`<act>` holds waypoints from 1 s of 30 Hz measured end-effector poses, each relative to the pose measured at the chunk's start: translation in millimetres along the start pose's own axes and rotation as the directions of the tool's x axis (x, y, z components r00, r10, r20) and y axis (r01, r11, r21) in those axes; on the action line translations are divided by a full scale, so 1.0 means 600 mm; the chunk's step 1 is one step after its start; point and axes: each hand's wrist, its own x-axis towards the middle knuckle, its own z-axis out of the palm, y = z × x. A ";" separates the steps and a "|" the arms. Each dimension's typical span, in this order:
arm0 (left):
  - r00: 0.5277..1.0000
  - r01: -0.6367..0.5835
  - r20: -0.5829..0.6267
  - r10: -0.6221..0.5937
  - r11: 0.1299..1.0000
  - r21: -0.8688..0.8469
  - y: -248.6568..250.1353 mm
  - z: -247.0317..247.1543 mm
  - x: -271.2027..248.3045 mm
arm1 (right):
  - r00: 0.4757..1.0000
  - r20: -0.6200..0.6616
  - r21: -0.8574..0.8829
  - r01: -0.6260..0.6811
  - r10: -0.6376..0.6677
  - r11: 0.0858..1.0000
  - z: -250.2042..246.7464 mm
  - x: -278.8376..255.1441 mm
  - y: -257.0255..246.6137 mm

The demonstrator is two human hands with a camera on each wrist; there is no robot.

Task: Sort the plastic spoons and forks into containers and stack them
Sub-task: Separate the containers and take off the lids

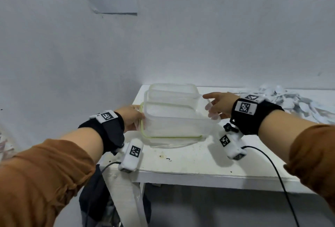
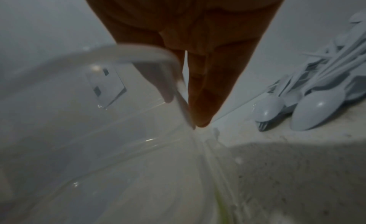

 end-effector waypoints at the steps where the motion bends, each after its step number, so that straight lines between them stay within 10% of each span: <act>1: 1.000 0.019 0.000 -0.019 1.000 0.010 -0.004 0.002 0.003 | 1.000 -0.006 -0.008 -0.013 0.013 1.000 0.006 0.002 0.002; 16: 0.980 0.172 -0.073 -0.184 0.974 -0.147 -0.015 -0.010 0.038 | 0.978 -0.055 -0.069 -0.203 0.199 0.977 0.052 0.022 0.011; 30: 0.992 0.129 0.046 -0.121 0.961 -0.245 -0.024 -0.017 0.050 | 0.963 -0.060 0.216 -0.246 0.264 0.945 0.079 0.031 0.021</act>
